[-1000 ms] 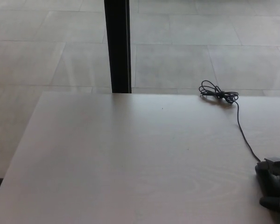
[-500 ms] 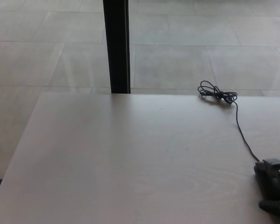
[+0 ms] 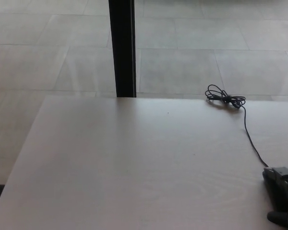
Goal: The robot uses its right fingers to click on the left button of the black mouse placed on the table.
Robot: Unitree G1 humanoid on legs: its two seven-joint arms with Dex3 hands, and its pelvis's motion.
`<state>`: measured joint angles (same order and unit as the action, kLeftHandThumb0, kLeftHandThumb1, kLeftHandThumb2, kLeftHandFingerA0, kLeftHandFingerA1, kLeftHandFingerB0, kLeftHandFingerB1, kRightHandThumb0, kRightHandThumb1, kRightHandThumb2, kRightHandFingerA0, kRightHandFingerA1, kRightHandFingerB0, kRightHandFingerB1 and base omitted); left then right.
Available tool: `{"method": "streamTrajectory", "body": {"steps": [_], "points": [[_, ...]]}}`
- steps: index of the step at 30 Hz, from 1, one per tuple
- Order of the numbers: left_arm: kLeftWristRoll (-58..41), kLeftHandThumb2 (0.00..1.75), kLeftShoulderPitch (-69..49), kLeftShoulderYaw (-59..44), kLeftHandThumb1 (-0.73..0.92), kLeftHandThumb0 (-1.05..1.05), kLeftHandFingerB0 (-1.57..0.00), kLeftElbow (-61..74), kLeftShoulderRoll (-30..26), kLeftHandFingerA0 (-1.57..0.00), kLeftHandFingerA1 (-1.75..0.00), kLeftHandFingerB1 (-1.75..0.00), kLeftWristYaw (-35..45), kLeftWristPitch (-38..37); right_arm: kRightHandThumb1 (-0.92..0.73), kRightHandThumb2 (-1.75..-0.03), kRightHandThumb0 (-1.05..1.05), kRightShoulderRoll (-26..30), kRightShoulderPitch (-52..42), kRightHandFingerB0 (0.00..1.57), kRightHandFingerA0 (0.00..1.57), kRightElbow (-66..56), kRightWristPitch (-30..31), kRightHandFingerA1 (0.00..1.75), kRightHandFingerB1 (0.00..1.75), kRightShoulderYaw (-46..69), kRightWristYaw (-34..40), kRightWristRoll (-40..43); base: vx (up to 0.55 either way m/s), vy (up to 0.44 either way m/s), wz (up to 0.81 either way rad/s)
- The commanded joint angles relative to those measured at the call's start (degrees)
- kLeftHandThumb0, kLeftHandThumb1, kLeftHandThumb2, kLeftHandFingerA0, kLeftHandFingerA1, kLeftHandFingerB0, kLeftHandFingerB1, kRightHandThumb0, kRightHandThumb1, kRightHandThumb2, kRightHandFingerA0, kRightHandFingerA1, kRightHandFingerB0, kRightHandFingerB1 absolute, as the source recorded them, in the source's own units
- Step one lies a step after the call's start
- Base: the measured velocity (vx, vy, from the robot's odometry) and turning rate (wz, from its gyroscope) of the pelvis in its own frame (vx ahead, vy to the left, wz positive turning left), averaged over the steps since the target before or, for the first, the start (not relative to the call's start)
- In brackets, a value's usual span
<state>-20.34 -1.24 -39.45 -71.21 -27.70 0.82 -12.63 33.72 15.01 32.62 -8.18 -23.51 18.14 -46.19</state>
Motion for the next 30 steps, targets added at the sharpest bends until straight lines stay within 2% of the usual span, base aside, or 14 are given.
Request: {"method": "streamTrajectory", "body": {"steps": [1,3,4,5,11,12,13,14,15,17,18,21,22,30], "points": [[-1.08,0.63,0.23,-0.5,0.75,-0.76,-0.71,0.25,-1.33,-0.82,-0.52,-0.48,-0.23,-0.98,-0.92,-0.68,-0.84,0.22,-1.82,0.44,0.27,3.96,-0.99,0.57,0.39,-0.94,-0.35,-0.03,0.0,0.0,0.0],[-1.03,0.63,0.08,-0.39,0.75,-0.77,-0.71,0.23,-1.41,-0.8,-0.51,-0.47,0.22,-0.99,-0.92,-0.68,-0.85,0.29,-1.44,0.41,0.23,3.5,-0.3,0.52,0.38,-0.98,-2.1,0.18,0.0,0.0,0.0],[-1.17,0.63,0.08,-0.47,0.75,-0.76,-0.72,0.21,-1.38,-0.8,-0.51,-0.47,0.2,-0.82,-0.77,-0.82,-0.89,0.35,-1.17,0.37,0.22,3.48,-0.31,0.53,0.42,-1.05,-2.25,0.14,0.0,0.0,0.0],[-1.32,0.64,0.1,-0.57,0.75,-0.76,-0.72,0.27,-1.32,-0.82,-0.52,-0.47,0.13,-0.81,-0.92,-0.68,-0.84,0.46,-0.83,0.4,0.23,3.22,-0.06,0.51,0.37,-1.14,-2.91,0.07,0.0,0.0,0.0],[-1.13,0.64,-0.28,-0.37,0.78,-0.75,-0.7,0.29,-1.32,-0.8,-0.51,-0.47,0.8,-1.48,-0.92,-0.71,-0.81,1.54,4.69,0.36,0.25,-0.36,1.02,0.43,0.33,-0.2,-6.01,-0.15,0.0,0.0,0.0],[-1.8,0.64,-0.18,-0.88,0.77,-0.73,-0.7,0.38,-1.24,-0.8,-0.51,-0.47,1.02,-0.92,-0.71,-1.14,-0.73,1.7,6.91,0.37,0.12,-0.66,0.06,0.49,0.53,0.67,-6.33,0.74,0.0,0.0,0.0],[-2.07,0.64,-0.18,-1.09,0.77,-0.73,-0.7,0.42,-1.21,-0.8,-0.51,-0.47,1.07,-0.64,-0.71,-1.14,-0.73,1.69,7.69,0.37,0.12,-0.68,-0.45,0.49,0.53,1.05,-6.43,1.17,0.0,0.0,0.0],[-2.12,0.64,-0.19,-1.14,0.78,-0.74,-0.7,0.37,-1.18,-0.8,-0.51,-0.47,1.15,-0.76,-0.85,-0.8,-0.88,2.03,9.02,0.39,0.24,-1.02,-0.45,0.44,0.38,1.12,-6.75,0.71,0.0,0.0,0.0],[-2.07,0.64,-0.17,-1.08,0.78,-0.73,-0.68,0.21,-1.22,-0.8,-0.5,-0.46,1.15,-0.68,-0.74,-1.17,-0.77,2.09,10.12,0.4,0.15,-1.14,-0.51,0.49,0.53,1.33,-6.0,0.34,0.0,0.0,0.0],[-1.77,0.64,-0.25,-0.83,0.77,-0.74,-0.68,-0.07,-1.16,-0.83,-0.51,-0.46,0.75,-1.0,-0.7,-1.13,-0.73,2.08,13.0,0.39,0.14,-2.18,-0.1,0.48,0.54,2.52,-7.78,1.24,0.0,0.0,0.0],[-1.83,0.64,-0.28,-0.87,0.77,-0.74,-0.7,-0.07,-1.19,-0.84,-0.52,-0.47,0.79,-0.95,-0.79,-0.77,-0.87,2.06,14.61,0.42,0.28,-2.27,-0.48,0.46,0.39,3.05,-8.14,1.74,0.0,0.0,0.0],[-2.22,0.64,-0.48,-1.12,0.77,-0.73,-0.7,0.12,-1.02,-0.84,-0.51,-0.47,1.01,-0.94,-0.91,-0.68,-0.82,2.13,18.65,0.4,0.26,-3.9,0.52,0.4,0.33,4.65,-11.73,2.89,0.0,0.0,0.0],[-2.26,0.64,-0.64,-1.13,0.78,-0.73,-0.7,0.15,-0.9,-0.84,-0.51,-0.47,1.08,-0.99,-0.8,-0.77,-0.88,2.35,20.52,0.39,0.25,-4.73,1.21,0.43,0.37,5.21,-13.21,2.91,0.0,0.0,0.0],[-1.93,0.66,-1.27,-0.71,0.8,-0.73,-0.71,0.32,-0.77,-0.81,-0.51,-0.48,0.84,-1.51,-0.9,-0.68,-0.85,3.75,22.67,0.45,0.32,-11.6,2.84,0.46,0.35,12.46,-14.75,5.93,0.0,0.0,0.0]]}}
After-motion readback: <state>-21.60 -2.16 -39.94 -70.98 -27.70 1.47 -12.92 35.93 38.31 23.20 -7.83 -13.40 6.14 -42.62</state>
